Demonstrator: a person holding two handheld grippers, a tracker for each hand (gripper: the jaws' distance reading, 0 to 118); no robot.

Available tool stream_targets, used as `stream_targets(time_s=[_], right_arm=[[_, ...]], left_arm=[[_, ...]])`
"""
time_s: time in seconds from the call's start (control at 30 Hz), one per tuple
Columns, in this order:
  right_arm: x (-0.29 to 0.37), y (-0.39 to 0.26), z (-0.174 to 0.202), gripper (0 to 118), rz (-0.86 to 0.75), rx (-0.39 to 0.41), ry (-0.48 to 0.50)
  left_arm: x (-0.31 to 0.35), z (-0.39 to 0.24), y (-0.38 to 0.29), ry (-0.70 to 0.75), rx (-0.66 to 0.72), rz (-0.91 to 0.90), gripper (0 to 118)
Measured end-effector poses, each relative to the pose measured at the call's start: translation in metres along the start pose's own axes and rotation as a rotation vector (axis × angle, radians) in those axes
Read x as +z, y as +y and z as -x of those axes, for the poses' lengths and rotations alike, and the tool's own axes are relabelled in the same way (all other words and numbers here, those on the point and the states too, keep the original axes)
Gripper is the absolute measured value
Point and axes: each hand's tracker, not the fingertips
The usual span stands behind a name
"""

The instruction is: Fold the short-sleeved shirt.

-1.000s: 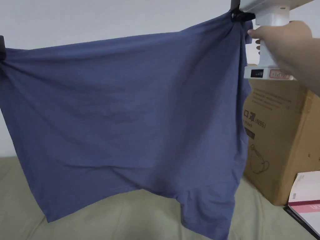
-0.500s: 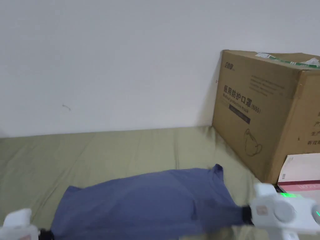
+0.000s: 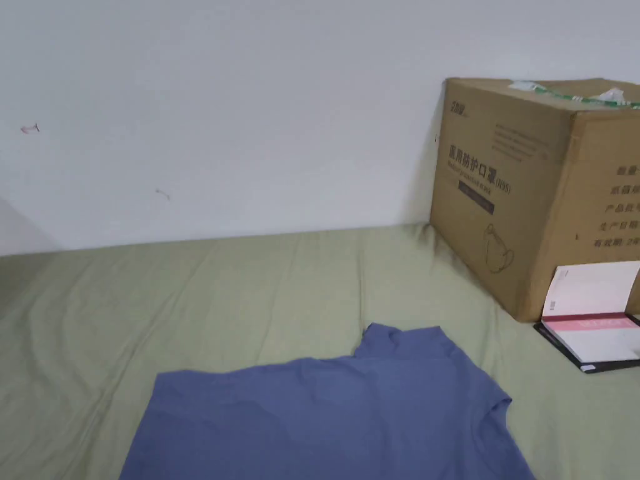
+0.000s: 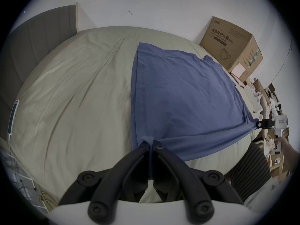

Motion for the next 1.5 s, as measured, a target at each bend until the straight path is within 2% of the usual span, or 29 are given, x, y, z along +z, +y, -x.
stream_targets(time_s=[0.13,0.23,0.3,0.33,0.37,0.4,0.43,0.47,0.63,0.73,0.83,0.93,1.0,1.03,1.07,1.1,1.13,1.17,1.2,1.27,1.33,1.4,1.43,1.5], right_arm=[[-0.007,-0.010,-0.001,0,0.014,0.006,-0.010],[-0.011,-0.006,0.000,2,0.018,-0.021,-0.029],[-0.008,-0.004,0.006,6,0.021,-0.031,-0.038],[-0.006,-0.001,0.007,16,0.019,-0.030,-0.033],[-0.003,0.001,0.011,45,0.018,-0.024,-0.032],[-0.001,0.003,0.015,73,0.018,-0.019,-0.041],[0.002,0.003,0.018,88,0.020,-0.013,-0.056],[0.006,0.004,0.021,89,0.018,-0.011,-0.062],[0.036,0.015,0.041,89,-0.054,-0.010,-0.051],[0.063,0.024,0.067,89,-0.195,0.001,-0.006],[0.093,0.029,0.098,89,-0.429,-0.002,0.052],[0.118,0.028,0.127,88,-0.698,0.020,0.128],[0.129,0.023,0.145,86,-0.856,0.071,0.154],[0.132,0.020,0.155,80,-0.917,0.094,0.160],[0.135,0.018,0.162,57,-0.966,0.122,0.171],[0.137,0.019,0.169,24,-0.991,0.138,0.168],[0.136,0.021,0.175,0,-1.007,0.152,0.152],[0.134,0.021,0.182,0,-1.014,0.150,0.110],[0.134,0.021,0.184,0,-1.031,0.140,0.118],[0.135,0.029,0.186,0,-1.002,0.132,0.167],[0.134,0.032,0.187,0,-0.983,0.139,0.143],[0.135,0.036,0.183,0,-0.924,0.166,0.177],[0.134,0.035,0.179,0,-0.916,0.160,0.231],[0.128,0.037,0.175,0,-0.857,0.124,0.204]], left_arm=[[0.000,-0.002,-0.007,0.001,-0.022,0.036,2],[-0.001,-0.008,-0.004,-0.013,-0.039,0.049,2],[0.005,-0.007,-0.001,-0.025,-0.035,0.039,5],[0.006,-0.005,0.001,-0.041,-0.014,0.039,14],[0.008,-0.002,0.004,-0.062,0.017,0.042,42],[0.010,0.000,0.005,-0.063,0.035,0.047,76],[0.012,0.002,0.005,-0.061,0.063,0.051,107],[0.012,0.004,0.006,-0.060,0.086,0.068,118],[0.043,0.003,0.019,-0.109,0.178,-0.041,117],[0.072,-0.015,0.037,-0.121,0.172,-0.169,117],[0.107,-0.049,0.052,-0.085,0.076,-0.398,116],[0.132,-0.086,0.060,-0.037,-0.001,-0.598,104],[0.140,-0.107,0.060,-0.037,-0.025,-0.712,84],[0.142,-0.115,0.061,-0.046,-0.032,-0.754,73],[0.143,-0.124,0.062,-0.043,-0.042,-0.787,47],[0.141,-0.129,0.063,-0.038,-0.053,-0.806,16],[0.140,-0.136,0.063,-0.007,-0.072,-0.829,0],[0.140,-0.144,0.063,0.052,-0.089,-0.845,0],[0.140,-0.145,0.062,0.062,-0.104,-0.868,0],[0.139,-0.144,0.067,-0.017,-0.095,-0.836,0],[0.141,-0.146,0.069,-0.002,-0.085,-0.824,0],[0.141,-0.135,0.082,0.004,-0.076,-0.746,0],[0.137,-0.126,0.092,-0.010,-0.063,-0.605,0],[0.117,-0.106,0.109,-0.003,-0.011,-0.316,0]])
